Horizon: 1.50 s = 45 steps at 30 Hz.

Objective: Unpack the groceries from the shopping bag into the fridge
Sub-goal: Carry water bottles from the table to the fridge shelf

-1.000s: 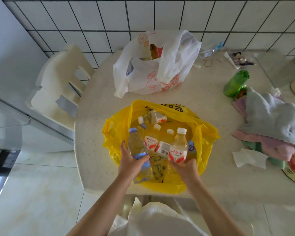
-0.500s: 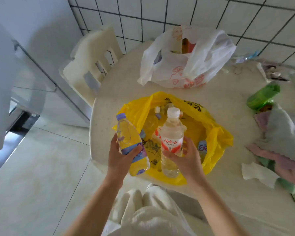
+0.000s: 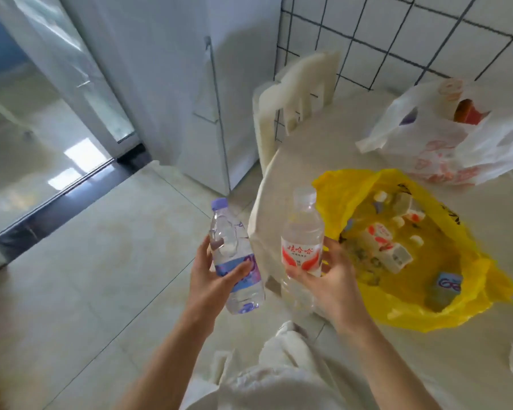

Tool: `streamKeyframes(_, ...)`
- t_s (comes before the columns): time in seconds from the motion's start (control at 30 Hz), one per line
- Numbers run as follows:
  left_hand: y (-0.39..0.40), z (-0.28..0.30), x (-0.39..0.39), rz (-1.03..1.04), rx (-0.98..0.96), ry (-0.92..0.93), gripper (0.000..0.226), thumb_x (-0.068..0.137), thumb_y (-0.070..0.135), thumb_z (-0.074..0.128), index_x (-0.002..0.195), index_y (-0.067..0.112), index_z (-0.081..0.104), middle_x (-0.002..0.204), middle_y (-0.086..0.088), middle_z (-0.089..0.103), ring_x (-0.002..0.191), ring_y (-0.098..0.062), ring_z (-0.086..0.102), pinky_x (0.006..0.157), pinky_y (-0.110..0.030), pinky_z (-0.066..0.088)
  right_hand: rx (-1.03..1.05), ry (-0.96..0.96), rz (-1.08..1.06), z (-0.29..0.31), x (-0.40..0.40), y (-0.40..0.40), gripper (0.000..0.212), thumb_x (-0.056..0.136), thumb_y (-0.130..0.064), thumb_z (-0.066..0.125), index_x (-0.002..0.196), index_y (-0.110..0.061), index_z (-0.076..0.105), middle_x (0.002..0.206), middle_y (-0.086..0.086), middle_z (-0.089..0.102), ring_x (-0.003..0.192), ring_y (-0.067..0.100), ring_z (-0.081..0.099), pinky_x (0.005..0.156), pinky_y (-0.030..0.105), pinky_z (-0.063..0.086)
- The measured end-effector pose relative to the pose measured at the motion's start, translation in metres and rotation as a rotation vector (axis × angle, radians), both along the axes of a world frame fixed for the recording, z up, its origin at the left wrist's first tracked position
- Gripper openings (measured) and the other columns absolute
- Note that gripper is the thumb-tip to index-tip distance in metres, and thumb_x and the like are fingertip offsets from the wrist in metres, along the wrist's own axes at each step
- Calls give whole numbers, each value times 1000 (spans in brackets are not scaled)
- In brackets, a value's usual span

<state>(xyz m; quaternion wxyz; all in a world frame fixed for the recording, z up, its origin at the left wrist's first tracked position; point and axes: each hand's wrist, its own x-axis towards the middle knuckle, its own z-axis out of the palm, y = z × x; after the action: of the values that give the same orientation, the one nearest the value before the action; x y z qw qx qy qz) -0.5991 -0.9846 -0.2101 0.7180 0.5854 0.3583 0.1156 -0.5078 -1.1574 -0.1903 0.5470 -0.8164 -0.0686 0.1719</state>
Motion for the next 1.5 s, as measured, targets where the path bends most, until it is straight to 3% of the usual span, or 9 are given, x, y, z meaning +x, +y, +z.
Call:
streamKeyframes(0.2, 66, -3, -110, 102, -29, 74, 83, 67, 11, 84, 135, 34, 42, 126, 0, 61, 90, -15, 72, 69, -32, 60, -56, 65, 177, -3, -83, 83, 67, 62, -32, 86, 120, -23, 53, 107, -7, 68, 91, 5, 66, 82, 27, 56)
streamKeyframes(0.33, 103, -4, -174, 199, -64, 107, 81, 66, 12, 84, 127, 42, 40, 118, 0, 65, 86, -13, 72, 60, -24, 57, -71, 109, 287, -6, -135, 133, 72, 63, -35, 84, 125, -25, 49, 112, -9, 64, 95, 7, 65, 80, 19, 54)
streamKeyframes(0.47, 135, -7, -229, 313, -64, 158, 89, 58, 20, 85, 130, 43, 38, 121, 1, 62, 89, -13, 70, 62, -24, 59, -79, 190, 379, -6, -180, 182, 72, 65, -31, 85, 126, -26, 45, 119, -3, 62, 102, 13, 62, 88, 30, 54)
streamKeyframes(0.67, 178, -11, -269, 466, -76, 185, 90, 66, 13, 84, 136, 41, 35, 125, 2, 59, 98, -16, 66, 64, -25, 58, -106, 267, 491, -1, -211, 249, 68, 67, -28, 84, 122, -26, 45, 118, -5, 60, 103, 15, 59, 85, 27, 51)
streamKeyframes(0.9, 249, -18, -267, 543, -57, 176, 95, 51, 28, 84, 130, 47, 36, 130, 2, 57, 102, -18, 66, 67, -26, 60, -84, 285, 538, -12, -201, 329, 71, 64, -28, 85, 124, -25, 49, 116, -3, 62, 103, 15, 61, 80, 20, 51)
streamKeyframes(1.03, 300, -21, -247, 567, -47, 186, 92, 52, 27, 84, 127, 49, 36, 132, 2, 56, 108, -23, 63, 82, -41, 59, -58, 321, 547, -16, -177, 382, 69, 67, -25, 84, 126, -24, 48, 115, -2, 62, 104, 17, 60, 78, 19, 50)
streamKeyframes(1.13, 342, -20, -226, 553, -14, 209, 91, 54, 29, 83, 129, 49, 35, 135, 1, 54, 112, -25, 62, 83, -41, 58, -53, 314, 549, -13, -155, 425, 67, 68, -25, 83, 125, -25, 48, 116, -1, 61, 104, 17, 60, 80, 23, 51)
streamKeyframes(1.23, 381, -18, -201, 540, 6, 226, 90, 56, 31, 82, 130, 48, 34, 138, 1, 52, 116, -28, 59, 90, -48, 55, -63, 285, 571, -9, -130, 465, 67, 68, -30, 82, 126, -27, 48, 116, -4, 60, 100, 10, 59, 73, 14, 48)
streamKeyframes(1.5, 495, -11, -136, 421, 1, 191, 86, 63, 23, 83, 129, 48, 35, 134, 3, 55, 112, -26, 62, 86, -41, 57, -49, 277, 523, -4, -65, 556, 71, 66, -35, 83, 128, -27, 48, 118, -6, 61, 101, 12, 61, 82, 24, 52)
